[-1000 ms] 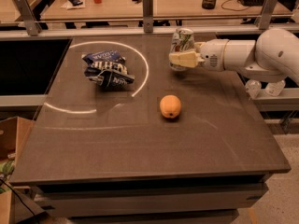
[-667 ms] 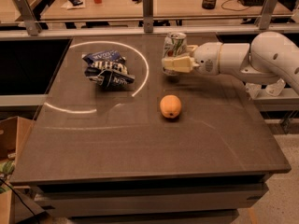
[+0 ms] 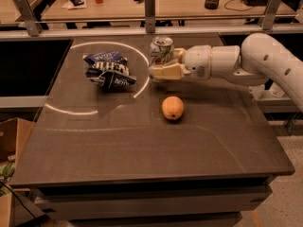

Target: Move 7up can near blue chip bag

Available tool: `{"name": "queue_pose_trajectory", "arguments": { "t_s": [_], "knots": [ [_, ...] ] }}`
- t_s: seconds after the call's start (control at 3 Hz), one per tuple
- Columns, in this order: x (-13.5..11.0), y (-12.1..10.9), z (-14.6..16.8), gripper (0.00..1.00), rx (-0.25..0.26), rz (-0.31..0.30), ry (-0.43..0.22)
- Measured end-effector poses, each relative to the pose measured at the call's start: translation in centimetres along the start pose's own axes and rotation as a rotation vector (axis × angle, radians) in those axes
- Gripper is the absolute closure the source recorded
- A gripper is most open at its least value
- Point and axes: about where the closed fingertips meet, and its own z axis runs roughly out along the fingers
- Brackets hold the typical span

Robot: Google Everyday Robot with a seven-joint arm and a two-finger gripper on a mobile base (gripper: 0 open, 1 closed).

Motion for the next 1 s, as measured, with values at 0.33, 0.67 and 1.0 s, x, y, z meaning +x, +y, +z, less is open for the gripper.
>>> {"name": "queue_pose_trajectory", "arguments": {
  "t_s": [0.33,0.67,1.0],
  "knots": [
    [-0.6,1.5,1.1,1.00,-0.056,-0.030,-0.002],
    [-0.3,2.7,2.2,1.00,-0.098,-0.064,0.000],
    [1.1,2.8,3.2,1.00,-0.109,-0.113,0.001]
  ]
}}
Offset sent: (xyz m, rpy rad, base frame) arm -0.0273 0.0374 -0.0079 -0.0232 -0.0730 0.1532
